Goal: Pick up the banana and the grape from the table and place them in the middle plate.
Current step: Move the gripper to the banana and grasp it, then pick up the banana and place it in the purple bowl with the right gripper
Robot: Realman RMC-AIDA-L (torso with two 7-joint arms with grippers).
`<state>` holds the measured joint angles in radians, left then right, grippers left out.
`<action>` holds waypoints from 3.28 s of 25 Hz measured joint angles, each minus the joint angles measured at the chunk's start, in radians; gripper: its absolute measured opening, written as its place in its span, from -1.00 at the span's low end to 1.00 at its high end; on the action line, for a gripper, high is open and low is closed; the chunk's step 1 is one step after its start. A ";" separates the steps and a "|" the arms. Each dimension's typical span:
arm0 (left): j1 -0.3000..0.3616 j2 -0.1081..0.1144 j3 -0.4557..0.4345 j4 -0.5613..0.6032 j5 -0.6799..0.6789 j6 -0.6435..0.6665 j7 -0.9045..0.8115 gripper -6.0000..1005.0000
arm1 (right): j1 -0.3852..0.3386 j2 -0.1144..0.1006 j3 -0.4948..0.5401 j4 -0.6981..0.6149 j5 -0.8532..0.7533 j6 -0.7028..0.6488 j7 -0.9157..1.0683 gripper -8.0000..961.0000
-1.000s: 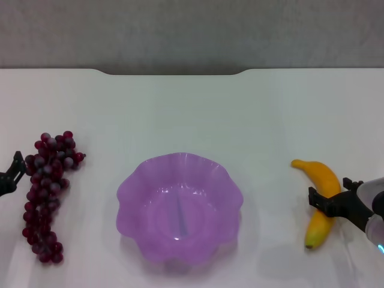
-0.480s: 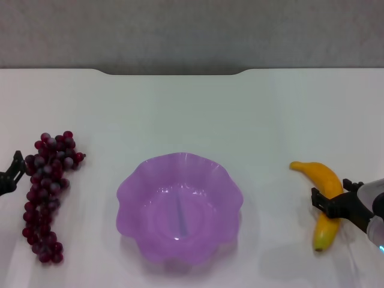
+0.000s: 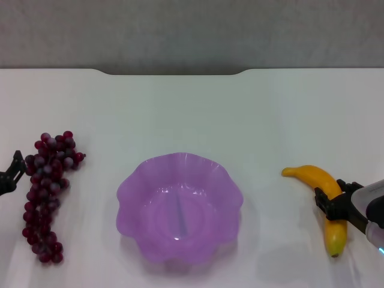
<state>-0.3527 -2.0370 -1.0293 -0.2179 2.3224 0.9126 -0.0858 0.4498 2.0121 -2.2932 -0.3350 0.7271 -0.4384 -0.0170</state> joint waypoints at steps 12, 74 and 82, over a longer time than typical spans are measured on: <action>0.000 0.000 0.000 0.003 0.000 0.000 0.000 0.78 | -0.002 -0.001 0.012 -0.002 0.007 -0.005 0.001 0.11; 0.000 -0.002 0.000 -0.001 0.002 0.000 0.037 0.78 | 0.128 -0.003 -0.017 -0.226 -0.766 -0.040 0.602 0.11; 0.000 -0.002 0.000 -0.002 0.002 0.000 0.037 0.78 | 0.145 -0.001 -0.016 -0.224 -0.764 0.009 0.629 0.27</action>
<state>-0.3528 -2.0387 -1.0293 -0.2194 2.3239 0.9128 -0.0490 0.5950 2.0114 -2.3093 -0.5594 -0.0369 -0.4296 0.6125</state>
